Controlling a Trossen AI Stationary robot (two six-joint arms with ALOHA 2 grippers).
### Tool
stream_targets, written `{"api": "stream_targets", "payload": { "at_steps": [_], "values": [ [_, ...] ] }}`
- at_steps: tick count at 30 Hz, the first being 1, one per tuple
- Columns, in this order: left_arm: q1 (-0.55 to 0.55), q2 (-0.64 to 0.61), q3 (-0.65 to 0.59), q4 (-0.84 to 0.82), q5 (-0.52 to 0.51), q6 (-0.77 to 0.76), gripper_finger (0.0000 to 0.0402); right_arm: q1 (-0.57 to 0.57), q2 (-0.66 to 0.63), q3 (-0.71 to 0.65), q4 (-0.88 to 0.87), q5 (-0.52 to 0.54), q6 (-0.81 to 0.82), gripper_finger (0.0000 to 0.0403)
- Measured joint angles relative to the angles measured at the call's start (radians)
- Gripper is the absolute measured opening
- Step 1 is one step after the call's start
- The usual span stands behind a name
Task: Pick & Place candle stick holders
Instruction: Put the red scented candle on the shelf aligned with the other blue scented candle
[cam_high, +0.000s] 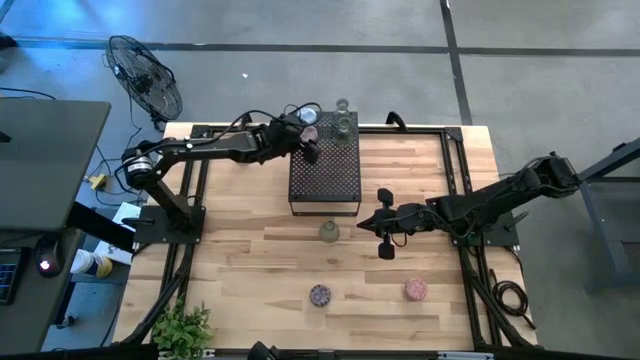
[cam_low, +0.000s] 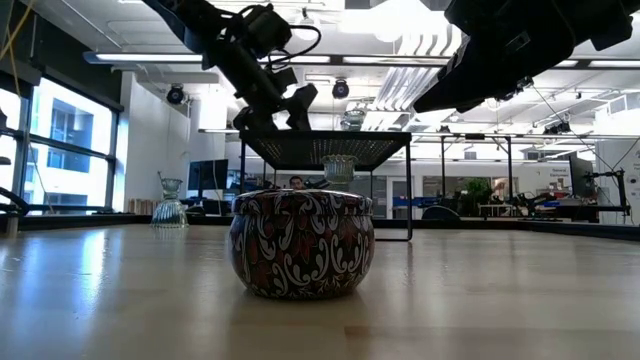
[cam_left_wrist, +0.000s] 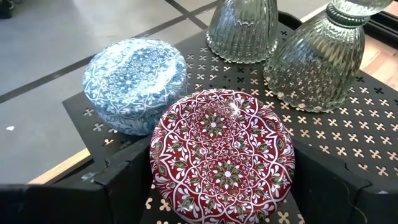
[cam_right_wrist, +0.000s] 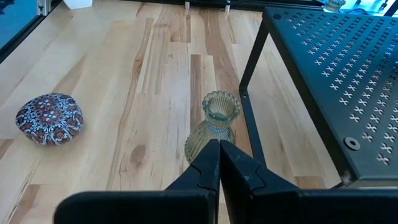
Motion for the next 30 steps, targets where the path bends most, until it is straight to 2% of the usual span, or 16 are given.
{"api": "stream_targets", "payload": {
  "at_steps": [30],
  "values": [
    [0.0, 0.0, 0.0, -0.009, 0.013, 0.045, 0.0317, 0.0, 0.0, 0.0, 0.0, 0.0, 0.0, 0.0002]
  ]
}}
